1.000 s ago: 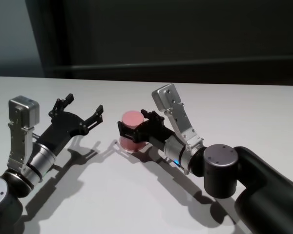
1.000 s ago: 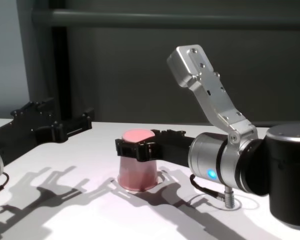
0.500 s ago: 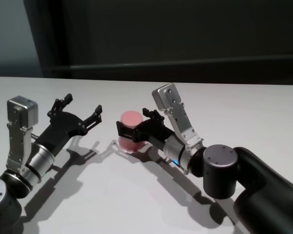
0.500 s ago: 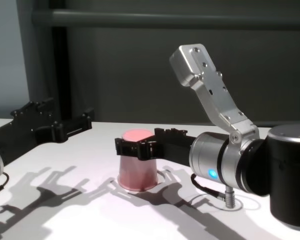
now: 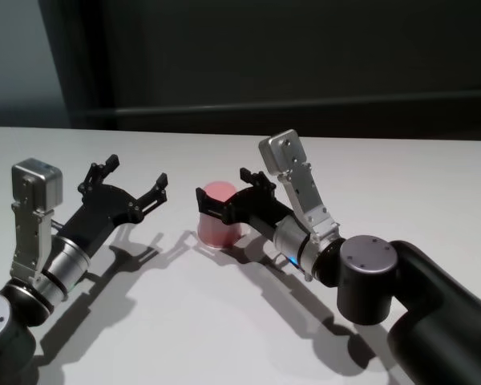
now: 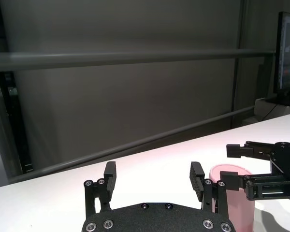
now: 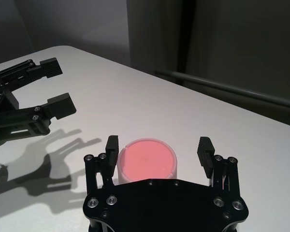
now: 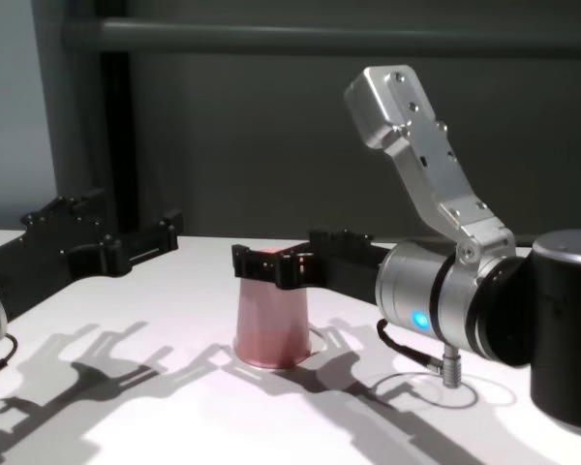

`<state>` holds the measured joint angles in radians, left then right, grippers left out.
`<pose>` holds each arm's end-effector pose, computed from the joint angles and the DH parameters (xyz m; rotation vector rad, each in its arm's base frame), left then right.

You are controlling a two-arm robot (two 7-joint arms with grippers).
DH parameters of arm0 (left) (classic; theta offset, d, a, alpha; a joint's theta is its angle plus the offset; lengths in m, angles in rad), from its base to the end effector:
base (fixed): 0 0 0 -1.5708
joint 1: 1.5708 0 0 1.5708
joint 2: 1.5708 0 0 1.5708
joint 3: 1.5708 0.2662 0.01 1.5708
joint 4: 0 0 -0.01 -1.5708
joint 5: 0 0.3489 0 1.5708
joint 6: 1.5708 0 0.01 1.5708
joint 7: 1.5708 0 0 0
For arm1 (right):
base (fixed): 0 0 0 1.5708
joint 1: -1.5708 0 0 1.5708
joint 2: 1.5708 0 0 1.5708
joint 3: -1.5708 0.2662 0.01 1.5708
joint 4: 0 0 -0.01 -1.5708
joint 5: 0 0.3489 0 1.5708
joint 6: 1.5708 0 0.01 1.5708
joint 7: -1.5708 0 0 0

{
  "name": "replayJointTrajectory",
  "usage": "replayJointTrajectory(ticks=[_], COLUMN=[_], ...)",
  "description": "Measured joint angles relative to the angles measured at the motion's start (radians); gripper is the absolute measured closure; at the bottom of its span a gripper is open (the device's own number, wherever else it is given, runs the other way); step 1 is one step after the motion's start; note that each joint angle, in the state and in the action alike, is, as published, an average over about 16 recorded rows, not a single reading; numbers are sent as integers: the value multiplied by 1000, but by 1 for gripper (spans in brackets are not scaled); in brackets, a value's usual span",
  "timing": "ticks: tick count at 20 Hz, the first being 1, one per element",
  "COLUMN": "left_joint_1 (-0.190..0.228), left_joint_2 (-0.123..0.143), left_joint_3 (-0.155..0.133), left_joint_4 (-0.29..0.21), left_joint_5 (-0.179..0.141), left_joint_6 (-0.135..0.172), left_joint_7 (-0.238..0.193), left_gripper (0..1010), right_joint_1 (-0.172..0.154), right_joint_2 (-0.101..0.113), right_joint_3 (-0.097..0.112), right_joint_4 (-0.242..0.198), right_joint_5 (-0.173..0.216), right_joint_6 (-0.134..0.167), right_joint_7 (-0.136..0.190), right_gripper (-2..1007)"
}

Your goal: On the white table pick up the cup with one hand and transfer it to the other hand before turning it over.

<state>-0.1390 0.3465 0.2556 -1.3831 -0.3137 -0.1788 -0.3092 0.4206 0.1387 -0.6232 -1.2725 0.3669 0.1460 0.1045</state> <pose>0.3947 0.0306 -0.3000 0.0091 -0.0814 1.0797 0.4251 0.1496 -0.2558 -0.1336 0.1089 -0.9254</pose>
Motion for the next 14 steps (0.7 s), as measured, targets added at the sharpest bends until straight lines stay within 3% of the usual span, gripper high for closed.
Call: replayJointTrajectory(ticks=[6,14], left_joint_1=[0,0], left_joint_2=[0,0], left_joint_3=[0,0], left_joint_4=[0,0], left_joint_5=[0,0], left_joint_6=[0,0], left_joint_7=[0,0], left_gripper=[9,9], right_joint_1=[-33,-102], right_joint_2=[14,43], right_joint_3=[33,86], right_joint_4=[-53,-140], right_joint_5=[-15,-47], right_joint_6=[-3,3], right_joint_7=[-32,-102], right_gripper=[5,5])
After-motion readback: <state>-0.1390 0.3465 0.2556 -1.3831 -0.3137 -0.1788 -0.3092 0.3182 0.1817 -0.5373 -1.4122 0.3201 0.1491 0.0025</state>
